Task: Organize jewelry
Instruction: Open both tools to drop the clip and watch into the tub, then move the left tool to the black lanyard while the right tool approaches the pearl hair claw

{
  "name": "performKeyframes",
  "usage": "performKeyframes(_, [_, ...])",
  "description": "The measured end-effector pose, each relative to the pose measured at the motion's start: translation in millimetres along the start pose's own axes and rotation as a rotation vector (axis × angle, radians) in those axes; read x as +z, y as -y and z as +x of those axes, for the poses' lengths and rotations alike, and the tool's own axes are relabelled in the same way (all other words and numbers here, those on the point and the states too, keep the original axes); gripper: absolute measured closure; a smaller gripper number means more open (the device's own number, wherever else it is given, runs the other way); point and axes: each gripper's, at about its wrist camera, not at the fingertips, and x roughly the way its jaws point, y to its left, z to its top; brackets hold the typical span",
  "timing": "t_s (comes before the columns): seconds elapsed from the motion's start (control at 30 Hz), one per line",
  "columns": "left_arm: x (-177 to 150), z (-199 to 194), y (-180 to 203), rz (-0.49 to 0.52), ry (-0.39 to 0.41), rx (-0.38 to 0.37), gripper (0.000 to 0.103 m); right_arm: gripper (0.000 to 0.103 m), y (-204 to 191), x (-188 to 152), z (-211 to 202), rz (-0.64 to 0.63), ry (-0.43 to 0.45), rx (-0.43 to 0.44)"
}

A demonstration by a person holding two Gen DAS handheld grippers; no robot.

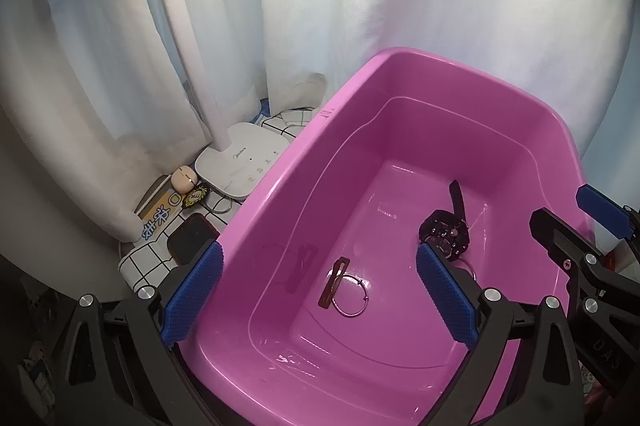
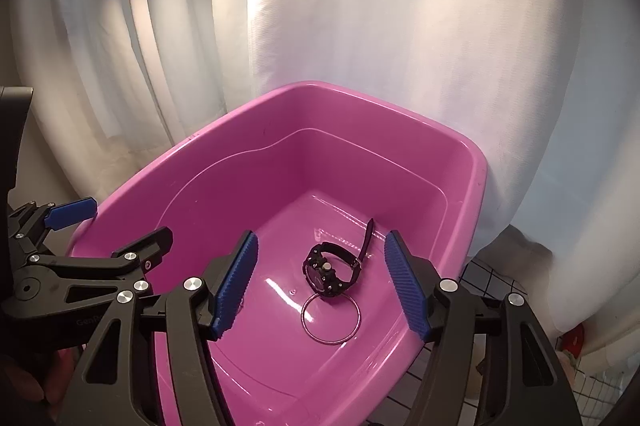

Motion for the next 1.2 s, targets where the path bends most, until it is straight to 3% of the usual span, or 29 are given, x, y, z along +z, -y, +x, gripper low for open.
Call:
performKeyframes(0.7, [-9,-33,28,0.018,0.029,-0.014,0.007,0.040,29,-16,-40,0.066,0.047,0.003])
performKeyframes(1.2, [-34,-69,95,0.080,0.058,-0.112,0.007,0.039,102,-74,-107,0.178,0.074,-0.063])
